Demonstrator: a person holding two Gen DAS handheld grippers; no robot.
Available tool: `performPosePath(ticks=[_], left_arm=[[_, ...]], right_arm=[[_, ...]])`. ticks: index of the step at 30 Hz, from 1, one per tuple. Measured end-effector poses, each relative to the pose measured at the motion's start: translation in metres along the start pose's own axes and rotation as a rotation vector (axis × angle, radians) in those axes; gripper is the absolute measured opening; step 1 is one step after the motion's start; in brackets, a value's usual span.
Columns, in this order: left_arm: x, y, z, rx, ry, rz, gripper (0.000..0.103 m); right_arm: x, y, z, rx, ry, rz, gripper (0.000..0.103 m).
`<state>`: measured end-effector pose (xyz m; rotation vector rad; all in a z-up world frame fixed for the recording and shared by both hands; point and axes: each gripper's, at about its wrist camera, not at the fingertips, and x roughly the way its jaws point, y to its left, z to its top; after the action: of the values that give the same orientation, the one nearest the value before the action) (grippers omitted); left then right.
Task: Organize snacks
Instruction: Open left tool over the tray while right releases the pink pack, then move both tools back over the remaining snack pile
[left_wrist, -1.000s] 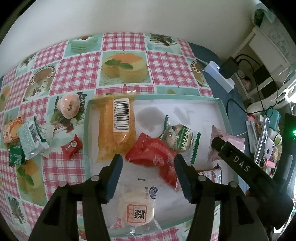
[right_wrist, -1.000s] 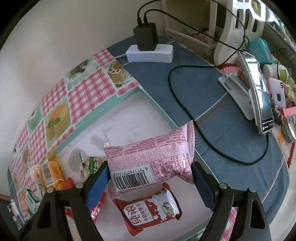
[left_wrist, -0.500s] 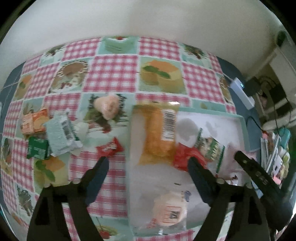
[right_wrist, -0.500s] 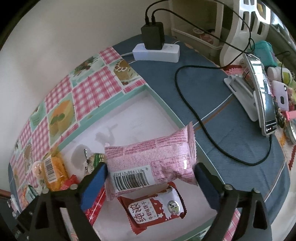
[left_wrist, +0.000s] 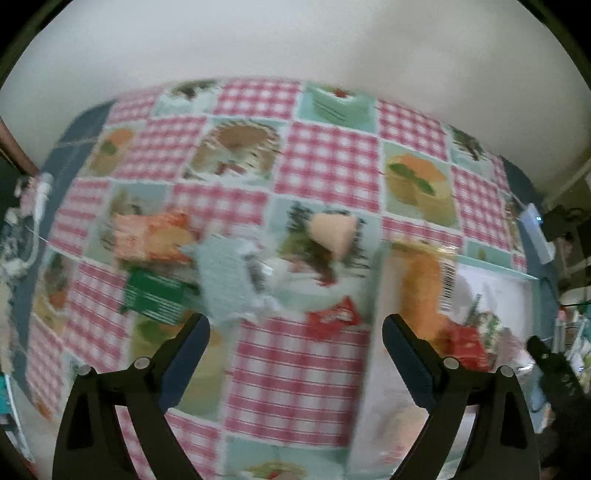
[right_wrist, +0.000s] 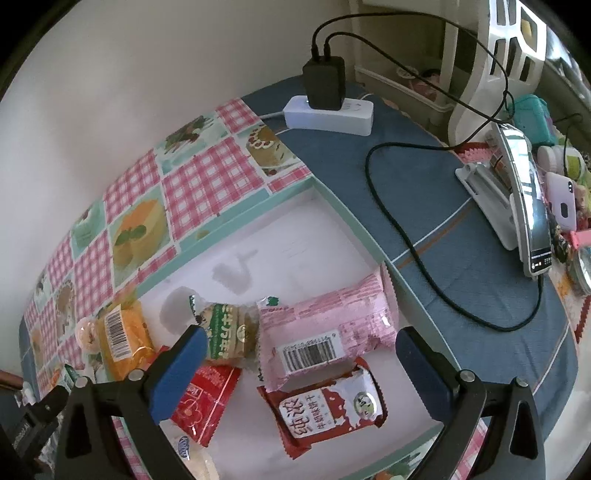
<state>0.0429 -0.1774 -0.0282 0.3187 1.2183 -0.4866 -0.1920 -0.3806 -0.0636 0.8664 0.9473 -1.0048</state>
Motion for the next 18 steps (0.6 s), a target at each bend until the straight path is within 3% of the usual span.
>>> performPosePath(ticks=[18], left_arm=[[-0.03,0.166,0.008,-0.261,-0.067,0.151,0.095]], right_arm=[[-0.051,0.089,-0.017,-0.165,-0.081,0.034,0.103]])
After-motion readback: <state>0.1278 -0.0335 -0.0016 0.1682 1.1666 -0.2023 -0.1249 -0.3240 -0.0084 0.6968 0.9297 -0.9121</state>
